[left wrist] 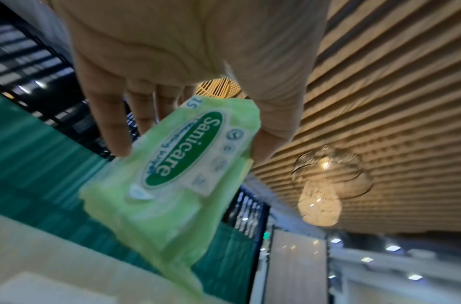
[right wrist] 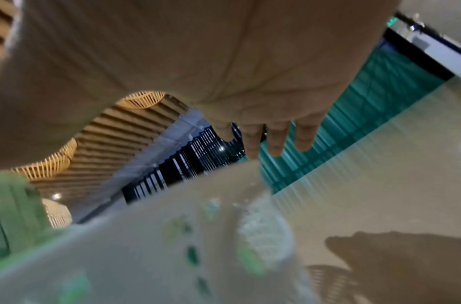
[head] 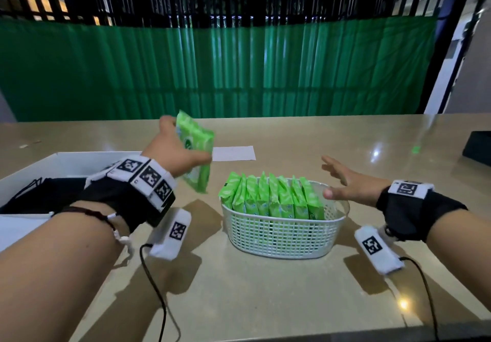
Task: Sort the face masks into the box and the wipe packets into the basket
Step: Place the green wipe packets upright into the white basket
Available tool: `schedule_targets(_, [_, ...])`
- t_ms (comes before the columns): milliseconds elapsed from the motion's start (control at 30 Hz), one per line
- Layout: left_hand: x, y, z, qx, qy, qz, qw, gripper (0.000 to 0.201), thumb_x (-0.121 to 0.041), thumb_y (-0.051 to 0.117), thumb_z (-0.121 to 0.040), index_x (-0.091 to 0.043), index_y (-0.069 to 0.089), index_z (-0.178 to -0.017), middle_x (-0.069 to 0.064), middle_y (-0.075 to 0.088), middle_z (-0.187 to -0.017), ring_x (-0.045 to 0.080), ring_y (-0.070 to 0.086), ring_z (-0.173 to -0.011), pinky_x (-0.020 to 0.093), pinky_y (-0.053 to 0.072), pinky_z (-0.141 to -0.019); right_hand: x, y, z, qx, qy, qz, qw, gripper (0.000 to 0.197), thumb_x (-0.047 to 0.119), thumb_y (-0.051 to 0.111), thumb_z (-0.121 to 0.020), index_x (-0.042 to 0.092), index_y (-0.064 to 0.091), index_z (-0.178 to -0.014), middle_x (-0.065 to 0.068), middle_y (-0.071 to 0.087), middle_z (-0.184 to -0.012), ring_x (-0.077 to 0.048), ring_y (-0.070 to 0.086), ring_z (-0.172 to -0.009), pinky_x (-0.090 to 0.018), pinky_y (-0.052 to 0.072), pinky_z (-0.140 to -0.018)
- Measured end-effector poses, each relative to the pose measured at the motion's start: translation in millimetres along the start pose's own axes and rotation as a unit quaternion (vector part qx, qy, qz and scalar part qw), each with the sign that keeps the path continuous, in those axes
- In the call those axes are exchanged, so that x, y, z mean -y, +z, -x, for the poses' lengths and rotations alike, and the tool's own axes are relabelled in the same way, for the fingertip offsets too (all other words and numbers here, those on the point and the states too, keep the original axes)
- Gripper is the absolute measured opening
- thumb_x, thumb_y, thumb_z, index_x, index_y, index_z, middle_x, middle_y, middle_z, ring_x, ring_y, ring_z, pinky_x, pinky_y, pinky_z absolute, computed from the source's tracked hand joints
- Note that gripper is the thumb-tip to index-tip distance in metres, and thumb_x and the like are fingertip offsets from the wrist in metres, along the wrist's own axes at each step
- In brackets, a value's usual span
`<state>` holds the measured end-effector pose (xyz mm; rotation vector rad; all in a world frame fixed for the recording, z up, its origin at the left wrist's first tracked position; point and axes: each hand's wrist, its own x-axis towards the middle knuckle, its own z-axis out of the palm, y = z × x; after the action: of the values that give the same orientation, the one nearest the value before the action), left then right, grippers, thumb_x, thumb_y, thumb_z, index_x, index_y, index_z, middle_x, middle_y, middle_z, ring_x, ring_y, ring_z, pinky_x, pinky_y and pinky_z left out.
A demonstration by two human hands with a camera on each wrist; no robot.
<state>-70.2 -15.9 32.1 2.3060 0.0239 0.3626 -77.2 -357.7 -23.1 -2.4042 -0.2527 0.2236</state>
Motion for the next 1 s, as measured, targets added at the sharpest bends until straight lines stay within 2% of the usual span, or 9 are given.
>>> schedule_targets(67, [-28,1,1,0.004,0.068,0.123,0.990,0.094,-0.017,0.080,-0.069,-0.022,0.015,-0.138,0.004,0.051,-0.108,0.016,0.058,-0.087,0.032,0.046,-0.084,-10,-3,10,0.032,0.026,0.032,0.999,0.161,0.092,0.059,-0.015,0.030,-0.009,-0.148,0.001,0.019,-0.156,-0.018,0.021,-0.142,-0.037,0.019,-0.116])
schedule_targets(133, [-53,10,7,0.052,0.105,0.229,0.966,0.109,-0.009,0.079,-0.067,-0.037,0.004,-0.141,0.010,0.054,-0.115,0.024,0.063,-0.096,0.041,0.051,-0.090,-20,3,17,0.055,0.031,0.038,0.997,0.164,0.088,0.065,-0.014,0.028,-0.009,-0.148,0.000,0.024,-0.154,-0.016,0.028,-0.138,-0.034,0.020,-0.115])
schedule_targets(267, [-94,52,22,0.177,0.140,0.301,0.926,0.112,0.000,0.077,-0.067,-0.049,0.006,-0.139,0.012,0.059,-0.106,0.024,0.066,-0.090,0.042,0.057,-0.082,-33,16,19,0.025,0.004,0.013,1.000,0.162,0.083,0.069,-0.014,0.022,0.004,-0.149,0.009,0.034,-0.139,-0.004,0.035,-0.124,-0.016,0.025,-0.102])
schedule_targets(433, [-112,109,33,0.240,0.171,0.233,0.927,0.096,-0.015,0.082,-0.058,-0.047,0.022,-0.124,0.010,0.061,-0.098,0.021,0.063,-0.077,0.040,0.056,-0.077,-45,30,13,-0.003,-0.021,-0.092,0.996,0.136,0.048,0.089,-0.038,0.026,0.010,-0.146,0.008,0.045,-0.136,0.000,0.048,-0.115,-0.002,0.041,-0.079])
schedule_targets(600, [-111,145,36,0.273,0.162,0.177,0.932,0.086,-0.010,0.081,-0.058,-0.043,0.024,-0.114,0.010,0.058,-0.092,0.026,0.063,-0.074,0.050,0.057,-0.073,-57,38,7,-0.001,-0.023,-0.166,0.986,0.137,0.056,0.089,-0.028,0.037,0.008,-0.137,0.016,0.044,-0.131,0.004,0.047,-0.118,-0.013,0.044,-0.092])
schedule_targets(733, [-107,154,32,0.281,0.164,0.121,0.938,0.080,-0.013,0.081,-0.060,-0.031,0.024,-0.114,0.010,0.057,-0.093,0.024,0.062,-0.073,0.047,0.058,-0.072,-54,37,10,-0.005,-0.024,-0.152,0.988,0.133,0.043,0.085,-0.033,0.030,0.007,-0.140,0.023,0.045,-0.119,0.017,0.047,-0.101,0.000,0.042,-0.076])
schedule_targets(867, [-106,153,27,0.291,0.159,0.075,0.940,0.072,-0.019,0.080,-0.061,-0.029,0.027,-0.109,0.008,0.057,-0.091,0.022,0.059,-0.070,0.042,0.057,-0.067,-52,36,12,-0.001,-0.025,-0.147,0.989,0.137,0.056,0.087,-0.027,0.032,0.007,-0.136,0.025,0.041,-0.118,0.029,0.046,-0.095,0.006,0.037,-0.073])
schedule_targets(933, [-105,152,28,0.324,0.158,-0.001,0.933,0.063,-0.019,0.077,-0.069,-0.026,0.033,-0.113,0.005,0.056,-0.094,0.021,0.057,-0.071,0.037,0.054,-0.065,-52,37,11,-0.002,-0.008,-0.136,0.991,0.133,0.038,0.091,-0.043,0.027,0.004,-0.142,0.025,0.039,-0.116,0.016,0.048,-0.104,0.005,0.038,-0.073])
schedule_targets(1000, [-105,152,31,0.351,0.181,-0.134,0.909,0.058,-0.027,0.072,-0.075,-0.026,0.040,-0.123,0.004,0.050,-0.120,0.022,0.057,-0.094,0.035,0.049,-0.078,-51,38,11,-0.005,0.001,-0.127,0.992,0.127,0.026,0.089,-0.054,0.024,0.000,-0.146,0.026,0.038,-0.116,-0.001,0.044,-0.115,0.002,0.040,-0.075])
